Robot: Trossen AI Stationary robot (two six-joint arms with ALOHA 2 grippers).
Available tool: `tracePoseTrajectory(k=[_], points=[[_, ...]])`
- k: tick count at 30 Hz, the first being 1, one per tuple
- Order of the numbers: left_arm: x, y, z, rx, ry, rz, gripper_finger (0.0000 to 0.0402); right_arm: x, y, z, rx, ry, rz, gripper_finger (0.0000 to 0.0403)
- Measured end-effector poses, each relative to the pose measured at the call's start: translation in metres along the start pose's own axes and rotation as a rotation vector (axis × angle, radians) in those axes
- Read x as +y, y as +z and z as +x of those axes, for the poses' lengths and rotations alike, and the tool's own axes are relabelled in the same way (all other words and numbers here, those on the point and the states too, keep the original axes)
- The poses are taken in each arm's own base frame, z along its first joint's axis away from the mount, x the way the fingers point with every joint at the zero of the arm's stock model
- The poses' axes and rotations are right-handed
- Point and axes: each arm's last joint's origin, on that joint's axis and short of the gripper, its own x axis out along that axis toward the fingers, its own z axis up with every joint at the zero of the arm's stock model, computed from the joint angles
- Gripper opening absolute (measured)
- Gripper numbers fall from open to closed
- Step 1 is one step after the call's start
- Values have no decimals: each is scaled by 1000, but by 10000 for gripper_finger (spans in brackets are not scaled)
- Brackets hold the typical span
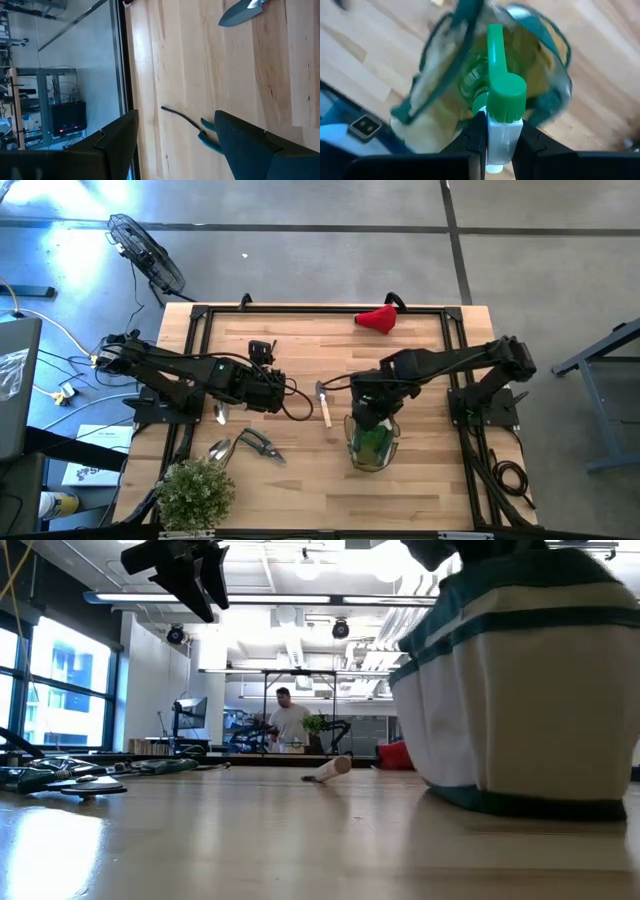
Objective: Pick & Place Garden tools in Gardening bag
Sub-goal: Put the green spray bottle into the green gardening bag
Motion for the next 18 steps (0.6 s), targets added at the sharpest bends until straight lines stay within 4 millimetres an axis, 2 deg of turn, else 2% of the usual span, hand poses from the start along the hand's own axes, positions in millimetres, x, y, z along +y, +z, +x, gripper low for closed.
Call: tracePoseTrajectory(k=[18], points=[[-1, 1, 0, -7, -26, -7, 253, -3, 7, -1, -71, -27, -26, 47]])
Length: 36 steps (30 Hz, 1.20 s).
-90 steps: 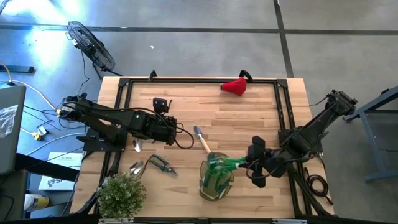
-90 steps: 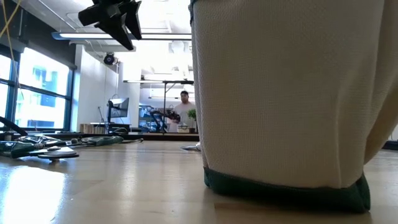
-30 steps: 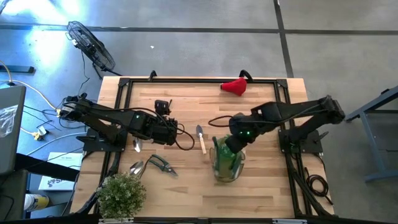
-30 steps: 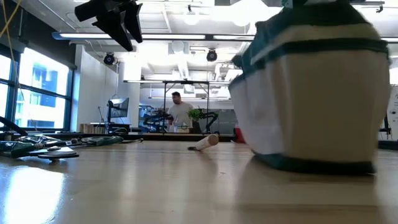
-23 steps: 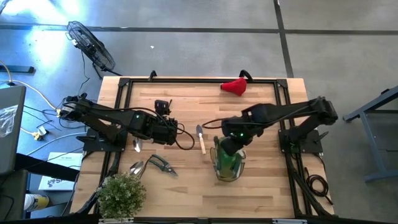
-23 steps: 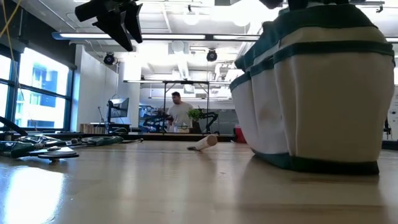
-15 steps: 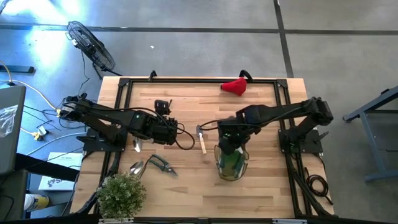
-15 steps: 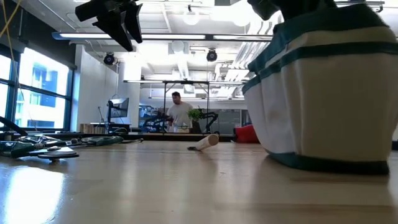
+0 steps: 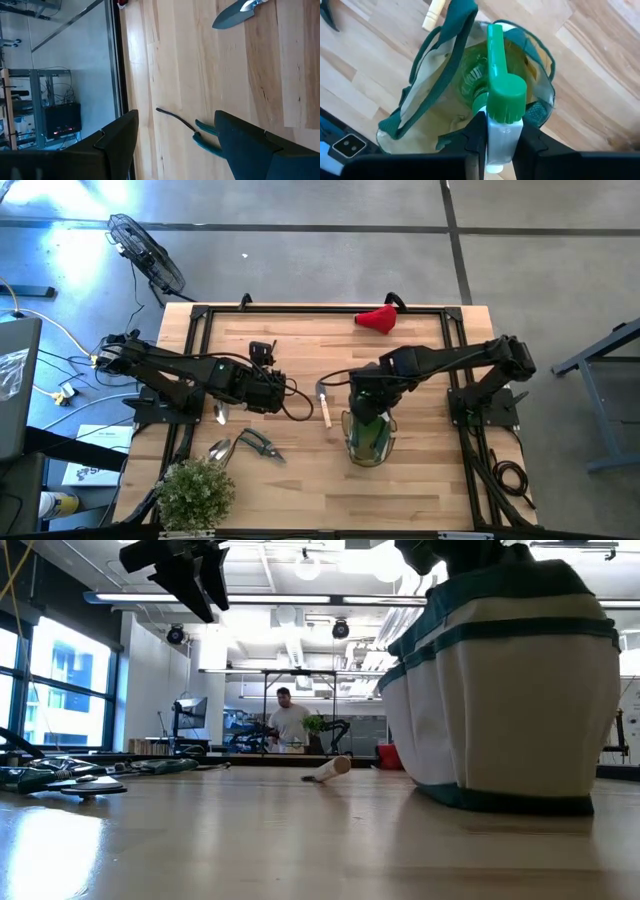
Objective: Pick & Place Garden tools in Gardening bag
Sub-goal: Put the green spray bottle into the green gardening bag
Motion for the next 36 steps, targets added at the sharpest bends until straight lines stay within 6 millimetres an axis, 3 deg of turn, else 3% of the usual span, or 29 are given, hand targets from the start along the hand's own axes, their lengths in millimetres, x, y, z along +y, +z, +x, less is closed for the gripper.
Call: tracePoseTrajectory(k=[10, 36], points=[[0, 0, 0, 0, 0, -2, 253, 2, -3, 0, 23, 15, -2, 59], [-2, 0, 0, -1, -56, -16, 253, -10, 16, -2, -5, 8, 67, 62]])
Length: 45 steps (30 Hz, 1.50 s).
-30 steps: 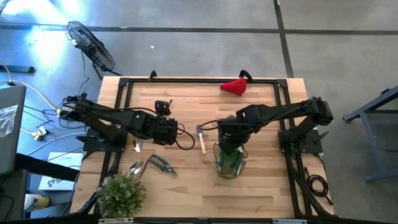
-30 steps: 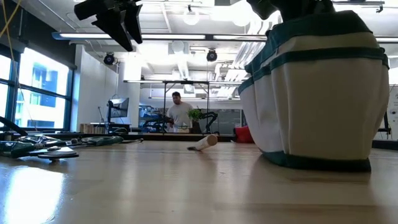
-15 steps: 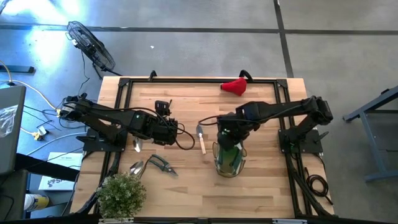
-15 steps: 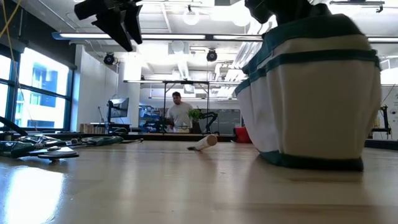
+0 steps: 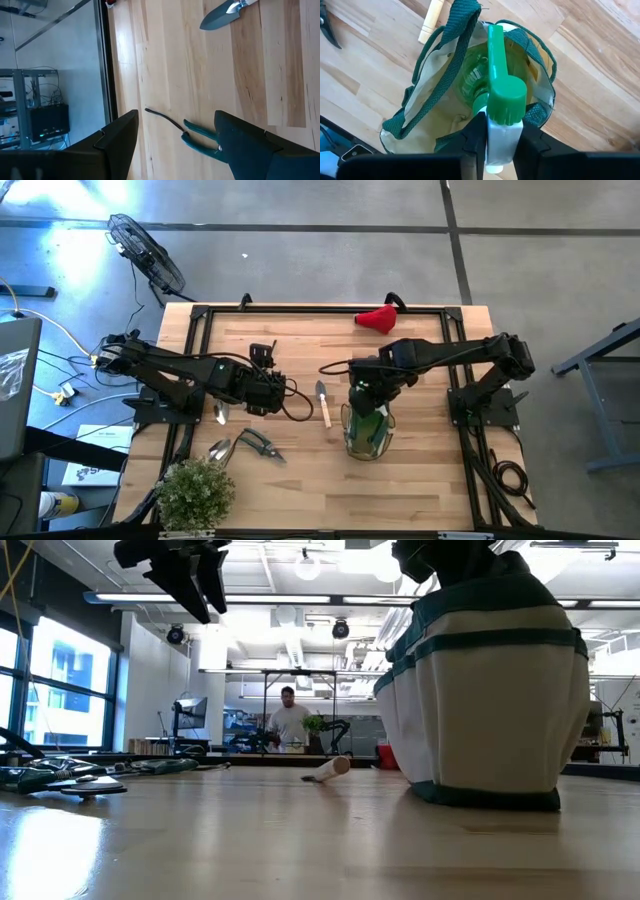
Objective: Pick & Place Garden tools in Gardening bag
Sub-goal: Put the green spray bottle into the green gardening bag
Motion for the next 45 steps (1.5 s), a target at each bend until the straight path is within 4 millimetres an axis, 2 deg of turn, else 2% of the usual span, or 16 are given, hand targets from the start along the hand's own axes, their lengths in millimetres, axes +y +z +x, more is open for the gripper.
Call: tracePoseTrajectory(k=[12, 20, 26, 30, 37, 45], points=[[0, 0, 0, 4, 0, -12, 253, -1, 1, 0, -38, -29, -30, 88], [0, 0, 0, 4, 0, -13, 253, -1, 5, 0, -147, -70, -53, 152], [0, 0, 0, 4, 0, -16, 253, 5, 12, -1, -226, -16, -112, 190], [0, 0, 0, 4, 0, -16, 253, 8, 14, -2, -259, -2, -121, 189], [0, 0, 0, 4, 0, -15, 253, 3, 10, -1, -186, -30, -124, 170], [0, 0, 0, 0, 0, -17, 253, 1, 12, -1, -210, -54, -143, 149]])
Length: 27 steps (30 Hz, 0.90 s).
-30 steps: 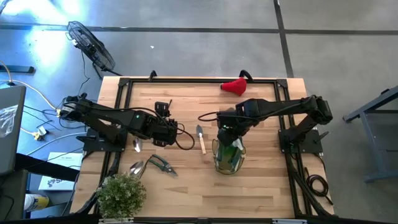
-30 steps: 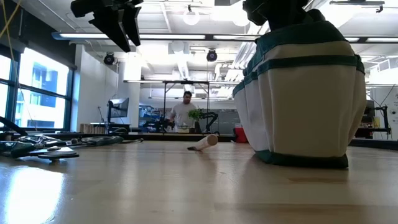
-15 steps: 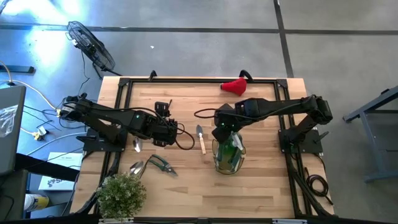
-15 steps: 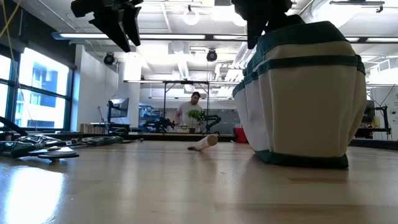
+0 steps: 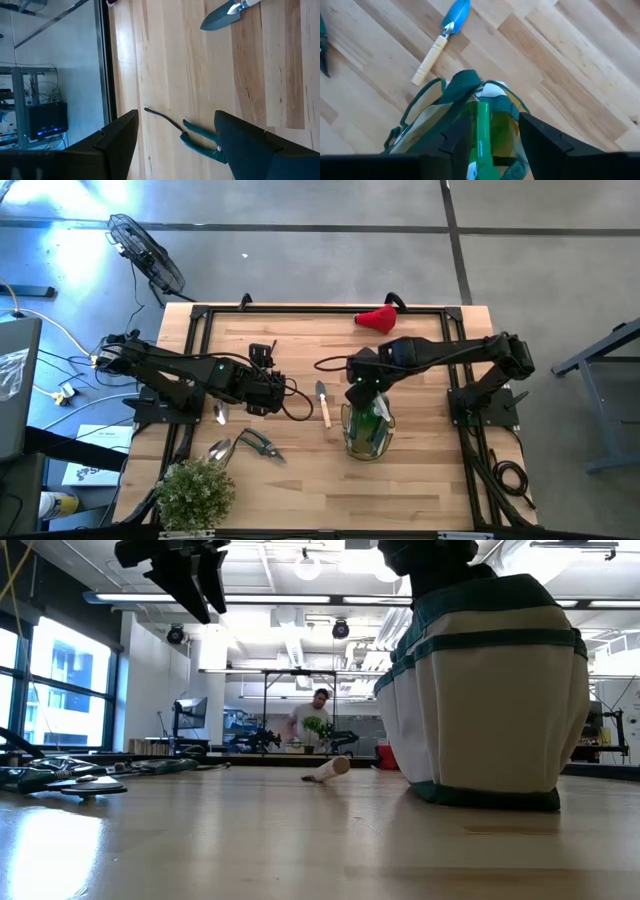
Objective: Pick & Place Garden tools in Gardening bag
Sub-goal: Put the green spray bottle into the green gardening bag
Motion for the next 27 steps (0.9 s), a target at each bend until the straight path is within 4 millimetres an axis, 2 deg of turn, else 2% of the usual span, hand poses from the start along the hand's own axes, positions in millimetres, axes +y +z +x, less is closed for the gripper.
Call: tracePoseTrajectory(k=[3, 8, 15, 21, 27], points=[[0, 0, 0, 0, 0, 1, 253, 1, -1, 0, 27, 22, 0, 149], [0, 0, 0, -2, 1, 4, 253, 0, 3, -4, -39, -14, -18, 141], [0, 0, 0, -3, 1, 6, 253, 4, 15, -34, -127, 58, -14, 124], [0, 0, 0, -2, 1, -1, 253, 9, 0, -54, -33, 136, 31, 106], [0, 0, 0, -3, 1, -2, 253, 9, -21, -59, -22, 41, 49, 86]])
